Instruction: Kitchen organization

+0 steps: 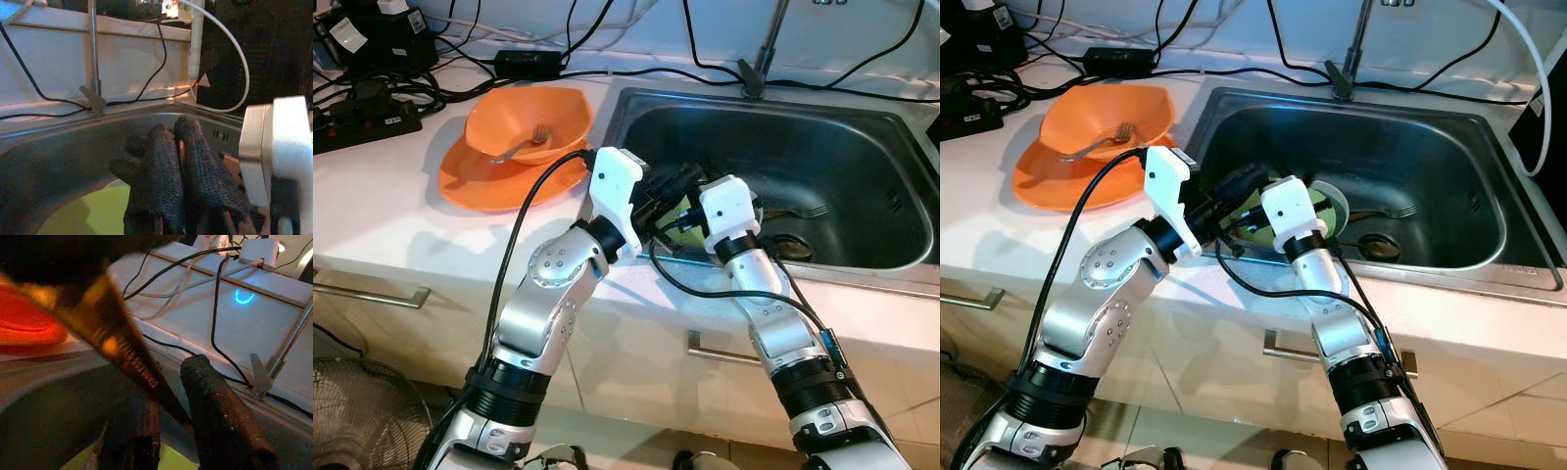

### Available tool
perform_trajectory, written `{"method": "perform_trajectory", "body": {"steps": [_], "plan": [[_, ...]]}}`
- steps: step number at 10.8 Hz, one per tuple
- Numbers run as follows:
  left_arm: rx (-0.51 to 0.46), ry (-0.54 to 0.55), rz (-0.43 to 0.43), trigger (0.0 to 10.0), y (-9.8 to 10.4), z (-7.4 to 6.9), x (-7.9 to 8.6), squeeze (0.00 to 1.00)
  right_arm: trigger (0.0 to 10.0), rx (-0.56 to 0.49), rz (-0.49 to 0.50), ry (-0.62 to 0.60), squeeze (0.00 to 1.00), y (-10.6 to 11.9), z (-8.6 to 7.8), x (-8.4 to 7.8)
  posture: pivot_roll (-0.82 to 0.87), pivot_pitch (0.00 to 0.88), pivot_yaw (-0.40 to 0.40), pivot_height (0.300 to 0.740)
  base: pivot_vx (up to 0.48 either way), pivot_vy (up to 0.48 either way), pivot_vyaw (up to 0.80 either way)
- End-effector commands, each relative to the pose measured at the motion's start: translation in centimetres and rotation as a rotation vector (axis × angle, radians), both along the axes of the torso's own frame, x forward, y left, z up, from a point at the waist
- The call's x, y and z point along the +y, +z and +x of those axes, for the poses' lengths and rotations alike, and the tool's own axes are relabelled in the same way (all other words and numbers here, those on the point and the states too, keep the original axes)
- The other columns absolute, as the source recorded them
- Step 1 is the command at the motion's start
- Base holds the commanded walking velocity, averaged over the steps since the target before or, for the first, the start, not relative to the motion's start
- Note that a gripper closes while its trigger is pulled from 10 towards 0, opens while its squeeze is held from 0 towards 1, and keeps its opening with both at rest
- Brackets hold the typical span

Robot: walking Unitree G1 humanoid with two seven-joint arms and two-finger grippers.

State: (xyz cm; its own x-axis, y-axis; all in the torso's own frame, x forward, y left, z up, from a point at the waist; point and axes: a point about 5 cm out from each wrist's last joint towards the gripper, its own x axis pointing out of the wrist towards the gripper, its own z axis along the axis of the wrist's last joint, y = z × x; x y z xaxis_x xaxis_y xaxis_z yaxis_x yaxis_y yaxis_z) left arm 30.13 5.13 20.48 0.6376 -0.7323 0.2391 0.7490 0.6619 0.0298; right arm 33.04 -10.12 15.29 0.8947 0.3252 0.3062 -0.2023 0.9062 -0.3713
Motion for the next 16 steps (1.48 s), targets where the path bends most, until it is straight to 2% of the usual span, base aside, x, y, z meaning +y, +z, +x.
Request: {"method": "perform_trajectory", "body": {"steps": [1,2,6,8,10,12,13,14,15,16], "plan": [[0.020,0.043,0.012,10.0,-0.4,0.4,0.8,0.00,0.0,0.008,0.026,-0.024,0.00,-0.3,0.0,-0.7,0.04,0.078,0.017,0.740,0.000,0.000,0.00],[0.025,0.043,0.000,10.0,-0.4,0.4,0.9,1.00,0.0,0.009,0.027,-0.024,0.00,-0.3,0.0,-0.7,0.04,0.080,0.016,0.740,0.000,0.000,0.00],[0.034,0.046,-0.027,10.0,-0.2,0.5,0.9,1.00,0.0,0.015,0.026,-0.025,0.00,-0.4,0.1,-0.7,0.04,0.082,0.015,0.740,0.000,0.000,0.00],[0.035,0.074,-0.092,10.0,0.4,0.8,1.5,1.00,0.0,0.019,0.028,-0.029,0.00,-0.5,0.1,-0.8,0.04,0.084,0.015,0.740,0.000,0.000,0.00],[0.054,0.084,-0.202,10.0,1.2,1.0,2.0,1.00,0.0,0.024,0.028,-0.035,0.00,-0.6,0.1,-0.9,0.04,0.084,0.014,0.740,0.000,0.000,0.00],[0.055,0.104,-0.261,10.0,1.8,1.2,2.5,1.00,0.0,0.047,0.037,-0.060,0.00,-0.9,0.3,-1.2,0.05,0.085,0.012,0.740,0.000,0.000,0.00],[0.050,0.127,-0.252,10.0,1.7,1.3,2.7,0.60,0.0,0.067,0.057,-0.085,0.00,-1.0,0.6,-1.7,0.05,0.086,0.012,0.740,0.000,0.000,0.00],[0.052,0.152,-0.223,10.0,1.3,1.4,2.8,0.00,0.0,0.114,0.103,-0.149,0.00,-0.9,1.3,-2.7,0.04,0.086,0.012,0.740,0.000,0.000,0.00],[0.063,0.173,-0.196,10.0,0.6,1.5,2.9,0.00,10.0,0.157,0.173,-0.196,0.00,-0.4,2.2,-3.7,0.04,0.086,0.011,0.740,0.000,0.000,0.00],[0.055,0.222,-0.114,10.0,-0.2,1.8,2.9,0.00,10.0,0.192,0.212,-0.220,0.00,-0.2,2.9,-4.3,0.04,0.087,0.010,0.740,0.000,0.000,0.00]]}}
